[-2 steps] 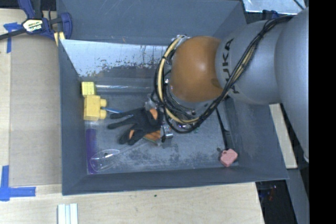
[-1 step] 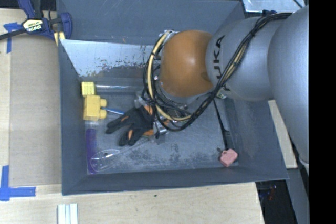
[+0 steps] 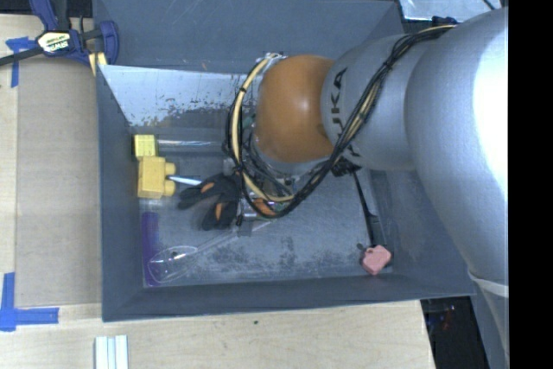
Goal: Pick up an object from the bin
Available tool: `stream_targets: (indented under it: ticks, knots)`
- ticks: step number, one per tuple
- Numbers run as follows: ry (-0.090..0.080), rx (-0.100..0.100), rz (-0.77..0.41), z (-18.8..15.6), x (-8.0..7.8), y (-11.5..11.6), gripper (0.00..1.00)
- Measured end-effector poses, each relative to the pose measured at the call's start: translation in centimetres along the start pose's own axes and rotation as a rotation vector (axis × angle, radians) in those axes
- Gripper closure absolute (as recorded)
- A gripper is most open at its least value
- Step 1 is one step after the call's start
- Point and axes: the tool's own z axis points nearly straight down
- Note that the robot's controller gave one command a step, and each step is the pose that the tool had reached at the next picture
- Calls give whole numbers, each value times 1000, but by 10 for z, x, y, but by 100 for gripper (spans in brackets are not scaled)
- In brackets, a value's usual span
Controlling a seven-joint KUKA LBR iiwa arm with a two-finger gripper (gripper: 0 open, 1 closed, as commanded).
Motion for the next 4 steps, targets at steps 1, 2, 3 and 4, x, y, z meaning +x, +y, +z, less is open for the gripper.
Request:
stream_targets:
  ticks: [1, 2, 3, 4]
  knots:
    - [-10, 0, -171, 9, -15, 13, 100]
    - [-10, 0, -170, 9, -15, 13, 100]
    - [-5, 0, -169, -16, -14, 12, 100]
    - [-10, 0, -168, -39, -15, 12, 100]
